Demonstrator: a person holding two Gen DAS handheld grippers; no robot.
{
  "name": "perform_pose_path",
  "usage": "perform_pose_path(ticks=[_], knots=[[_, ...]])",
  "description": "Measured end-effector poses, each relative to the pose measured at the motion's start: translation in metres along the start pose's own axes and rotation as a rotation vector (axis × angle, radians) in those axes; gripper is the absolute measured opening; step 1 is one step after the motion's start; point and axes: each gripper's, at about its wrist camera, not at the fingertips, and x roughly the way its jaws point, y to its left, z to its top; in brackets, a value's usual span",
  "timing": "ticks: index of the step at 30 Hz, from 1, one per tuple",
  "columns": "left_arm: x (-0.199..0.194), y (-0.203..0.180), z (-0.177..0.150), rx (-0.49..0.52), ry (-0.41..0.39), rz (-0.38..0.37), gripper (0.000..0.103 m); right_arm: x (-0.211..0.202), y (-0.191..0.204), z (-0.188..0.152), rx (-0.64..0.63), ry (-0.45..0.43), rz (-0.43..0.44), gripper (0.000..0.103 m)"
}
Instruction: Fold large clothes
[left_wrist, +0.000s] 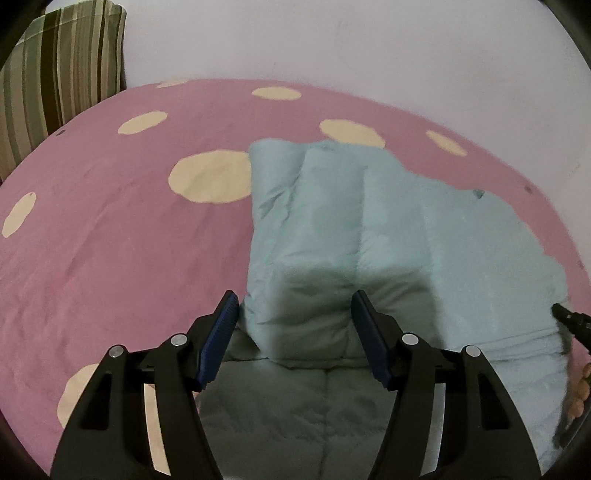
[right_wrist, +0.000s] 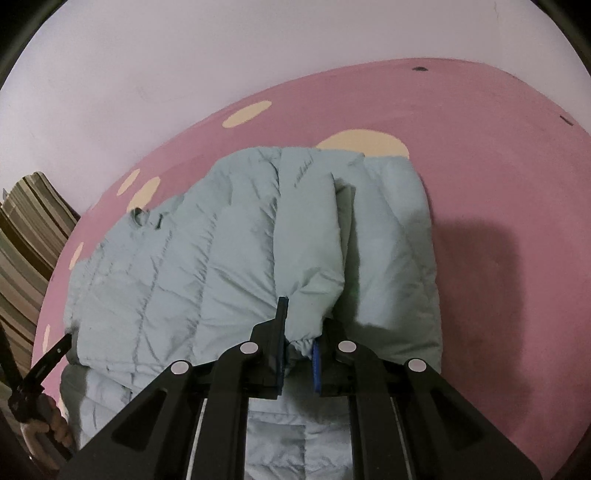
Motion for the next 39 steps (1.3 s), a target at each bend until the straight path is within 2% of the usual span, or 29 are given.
perform_pose_path(ticks=[3, 6, 8, 10, 12, 13, 16, 18, 21, 24, 26, 28, 32, 35, 39], knots=[[0.005, 0.001, -0.001, 0.004, 0.018, 0.003, 0.063, 0.002, -0.002, -0.002, -0.012, -0.001, -0.001, 0.013], [0.000, 0.002, 0.000, 0.010, 0.014, 0.004, 0.063, -0.002, -0.001, -0.001, -0.034, -0.001, -0.015, 0.024], [-0.012, 0.001, 0.002, 0.016, -0.017, 0.008, 0.063, -0.014, 0.000, 0.000, -0.045, -0.018, -0.037, 0.032], [-0.023, -0.001, 0.007, 0.024, -0.057, 0.001, 0.063, -0.030, 0.001, 0.003, -0.056, -0.065, -0.067, 0.035], [-0.032, -0.006, 0.017, 0.030, -0.093, -0.008, 0.063, -0.041, 0.006, 0.010, -0.064, -0.111, -0.083, 0.035], [-0.032, -0.008, 0.022, 0.032, -0.101, -0.017, 0.063, -0.044, 0.011, 0.017, -0.063, -0.127, -0.057, 0.035], [-0.020, -0.019, 0.037, 0.040, -0.095, -0.027, 0.063, -0.029, 0.026, 0.035, -0.073, -0.113, 0.001, 0.035], [-0.004, -0.025, 0.046, 0.036, -0.073, -0.034, 0.063, -0.014, 0.034, 0.043, -0.096, -0.111, -0.003, 0.035], [0.022, -0.029, 0.050, 0.041, -0.031, 0.000, 0.063, 0.017, 0.042, 0.052, -0.097, -0.067, -0.012, 0.035], [0.044, -0.027, 0.050, 0.046, 0.011, 0.043, 0.063, 0.044, 0.043, 0.052, -0.116, -0.021, -0.068, 0.035], [0.057, -0.023, 0.046, 0.038, 0.050, 0.042, 0.064, 0.064, 0.037, 0.048, -0.108, 0.035, -0.075, 0.035], [0.064, -0.022, 0.043, 0.041, 0.059, 0.044, 0.065, 0.070, 0.036, 0.044, -0.120, 0.040, -0.072, 0.035], [0.062, -0.025, 0.044, 0.064, 0.049, 0.068, 0.064, 0.065, 0.041, 0.046, -0.152, 0.031, -0.081, 0.035], [0.043, -0.028, 0.045, 0.055, 0.031, 0.085, 0.064, 0.046, 0.046, 0.045, -0.147, 0.008, -0.084, 0.036], [0.009, -0.047, 0.035, 0.068, -0.035, 0.000, 0.064, 0.016, 0.060, 0.026, -0.178, -0.033, -0.051, 0.036]])
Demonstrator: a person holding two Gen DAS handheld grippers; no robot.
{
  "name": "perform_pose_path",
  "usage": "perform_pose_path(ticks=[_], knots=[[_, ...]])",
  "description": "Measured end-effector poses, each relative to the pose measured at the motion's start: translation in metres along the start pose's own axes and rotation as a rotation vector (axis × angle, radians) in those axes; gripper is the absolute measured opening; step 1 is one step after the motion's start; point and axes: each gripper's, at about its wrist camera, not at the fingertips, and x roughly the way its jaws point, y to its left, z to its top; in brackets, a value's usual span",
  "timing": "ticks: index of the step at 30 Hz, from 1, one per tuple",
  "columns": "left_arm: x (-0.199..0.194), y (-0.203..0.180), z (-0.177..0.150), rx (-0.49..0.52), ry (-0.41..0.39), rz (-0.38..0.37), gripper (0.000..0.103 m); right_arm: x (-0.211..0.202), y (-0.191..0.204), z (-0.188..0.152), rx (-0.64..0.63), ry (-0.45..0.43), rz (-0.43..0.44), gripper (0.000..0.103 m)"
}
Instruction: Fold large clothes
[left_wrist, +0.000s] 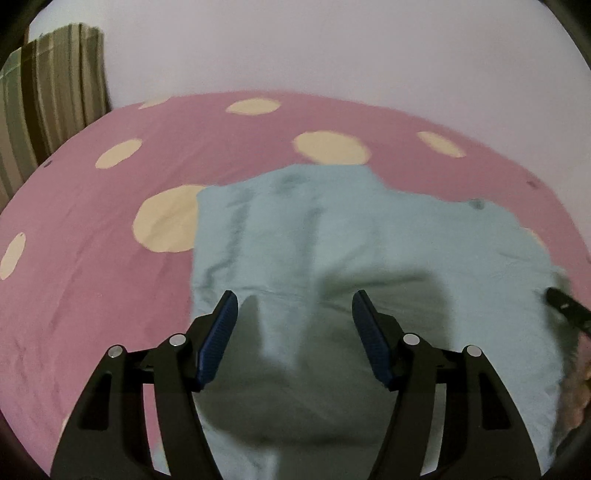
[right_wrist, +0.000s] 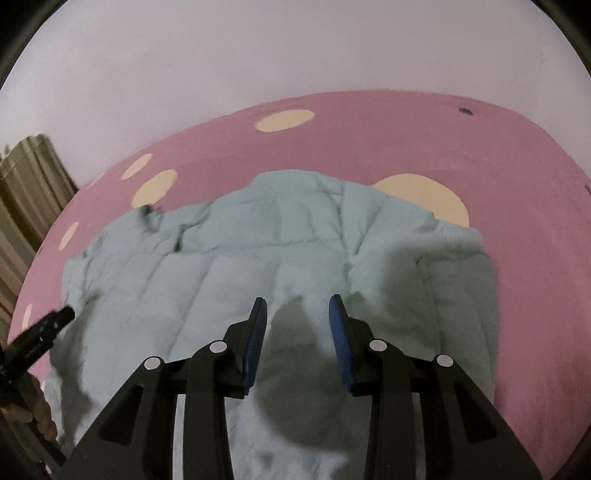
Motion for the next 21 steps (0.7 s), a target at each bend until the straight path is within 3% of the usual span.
perform_pose_path(ticks=[3, 8, 15, 18, 21], knots=[[-0.005, -0.021, -0.013, 0.051, -0.001, -0.040, 0.064, 0.001, 0.010, -0.017, -0.045, 0.016, -0.034, 0.036], [0.027, -0.033, -0.033, 0.100, 0.091, -0.029, 0.066, 0.023, 0.008, -0.035, -0.061, 0.066, -0.055, 0.039], [0.003, -0.022, -0.026, 0.046, 0.053, -0.033, 0.066, -0.011, -0.003, -0.030, -0.012, 0.018, -0.016, 0.039], [-0.009, -0.004, -0.031, 0.008, 0.021, -0.007, 0.067, -0.024, -0.017, -0.038, 0.001, 0.002, -0.067, 0.041], [0.013, 0.011, -0.037, -0.010, 0.106, -0.027, 0.067, -0.005, -0.028, -0.046, 0.026, 0.059, -0.046, 0.042]])
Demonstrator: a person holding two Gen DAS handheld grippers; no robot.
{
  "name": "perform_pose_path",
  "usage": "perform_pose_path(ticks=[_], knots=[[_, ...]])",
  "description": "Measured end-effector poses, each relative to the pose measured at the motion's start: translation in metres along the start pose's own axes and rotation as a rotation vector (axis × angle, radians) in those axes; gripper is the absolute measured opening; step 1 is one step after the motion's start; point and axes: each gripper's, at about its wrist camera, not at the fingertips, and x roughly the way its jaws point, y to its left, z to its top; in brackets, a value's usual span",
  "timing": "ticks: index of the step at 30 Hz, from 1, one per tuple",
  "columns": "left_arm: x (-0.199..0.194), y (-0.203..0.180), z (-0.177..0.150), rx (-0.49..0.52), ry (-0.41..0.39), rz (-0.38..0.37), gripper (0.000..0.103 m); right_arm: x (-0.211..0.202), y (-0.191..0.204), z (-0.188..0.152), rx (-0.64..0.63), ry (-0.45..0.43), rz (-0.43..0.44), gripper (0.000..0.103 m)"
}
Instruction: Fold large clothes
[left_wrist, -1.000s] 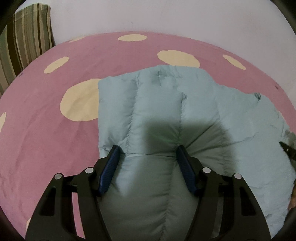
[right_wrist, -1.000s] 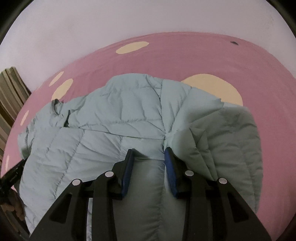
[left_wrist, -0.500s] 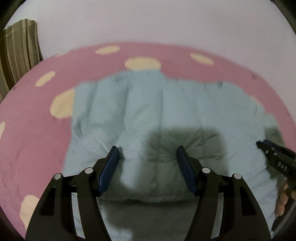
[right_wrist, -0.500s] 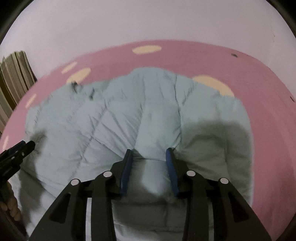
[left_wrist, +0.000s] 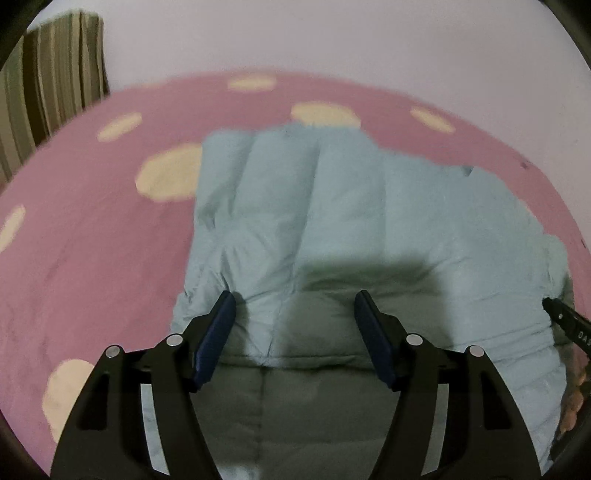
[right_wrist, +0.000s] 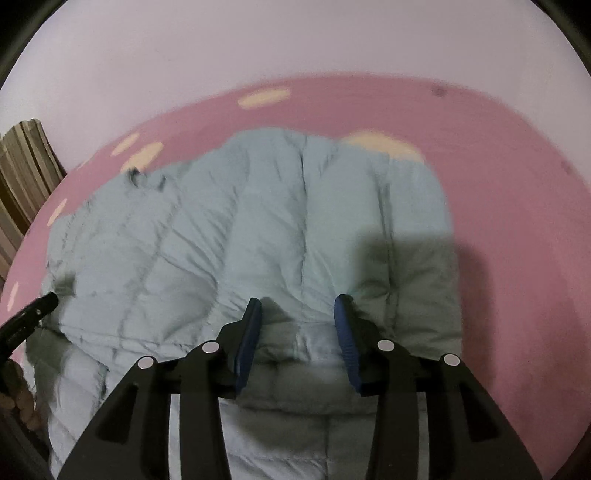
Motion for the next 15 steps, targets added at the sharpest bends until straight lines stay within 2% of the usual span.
perform_pose_path(ticks=[3, 8, 11, 15], knots=[[0.000, -0.003, 0.002, 0.035, -0.008, 0.011, 0.068, 0.004, -0.001, 0.001, -0.007, -0.008, 0.017, 0.042], [-0.037, -0.001, -0.004, 0.034, -0.051, -0.021, 0.068, -0.041, -0.007, -0.005, 0.009, -0.071, 0.048, 0.054], [-0.066, 0.008, -0.021, 0.043, -0.074, -0.020, 0.070, -0.071, -0.019, -0.020, 0.003, -0.096, 0.036, 0.059], [-0.094, 0.032, -0.051, -0.004, -0.076, -0.028, 0.072, -0.103, -0.046, -0.051, 0.043, -0.076, 0.041, 0.061]])
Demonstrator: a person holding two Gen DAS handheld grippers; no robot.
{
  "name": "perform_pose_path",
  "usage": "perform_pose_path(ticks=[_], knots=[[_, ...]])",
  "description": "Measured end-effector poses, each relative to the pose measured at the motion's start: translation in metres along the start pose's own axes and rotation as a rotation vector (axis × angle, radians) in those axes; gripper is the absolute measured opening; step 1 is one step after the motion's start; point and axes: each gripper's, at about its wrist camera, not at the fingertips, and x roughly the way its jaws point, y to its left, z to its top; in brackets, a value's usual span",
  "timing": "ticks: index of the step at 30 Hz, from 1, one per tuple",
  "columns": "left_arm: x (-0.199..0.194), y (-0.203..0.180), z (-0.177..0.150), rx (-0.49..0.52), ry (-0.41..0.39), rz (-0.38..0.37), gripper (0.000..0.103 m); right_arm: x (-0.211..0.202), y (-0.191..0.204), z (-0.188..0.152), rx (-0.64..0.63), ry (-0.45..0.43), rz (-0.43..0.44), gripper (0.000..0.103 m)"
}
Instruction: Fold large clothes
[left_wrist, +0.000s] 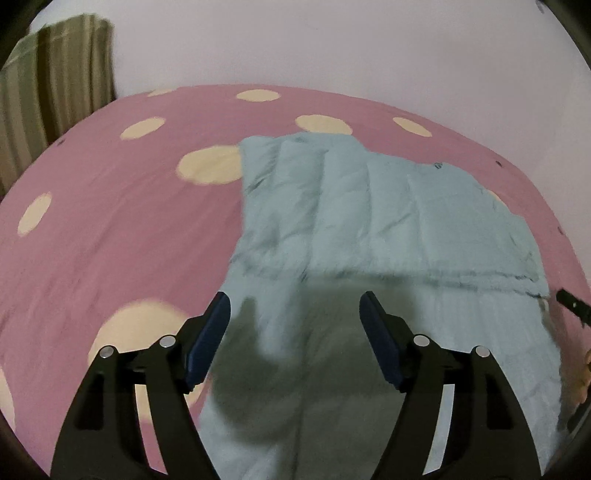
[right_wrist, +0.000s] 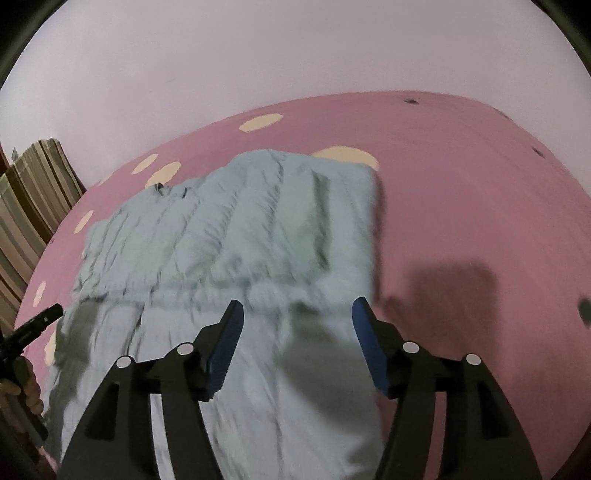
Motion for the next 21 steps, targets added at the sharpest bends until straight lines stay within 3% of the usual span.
perform_pose_path(ticks=[8, 12, 21], knots=[[-0.041, 0.043, -0.062, -0.129, 0.046, -0.008, 0.073, -0.035, -0.031, -0.065, 0.050, 0.064, -0.019, 0.061], [-0.061, 0.057, -0.089, -0.189, 0.054, -0.022, 0.073, -0.047, -0.040, -0.093, 0.080, 0.097, 0.011, 0.061], [-0.079, 0.071, -0.135, -0.235, 0.100, -0.041, 0.073, -0.063, -0.041, -0.123, 0.092, 0.114, 0.062, 0.061]])
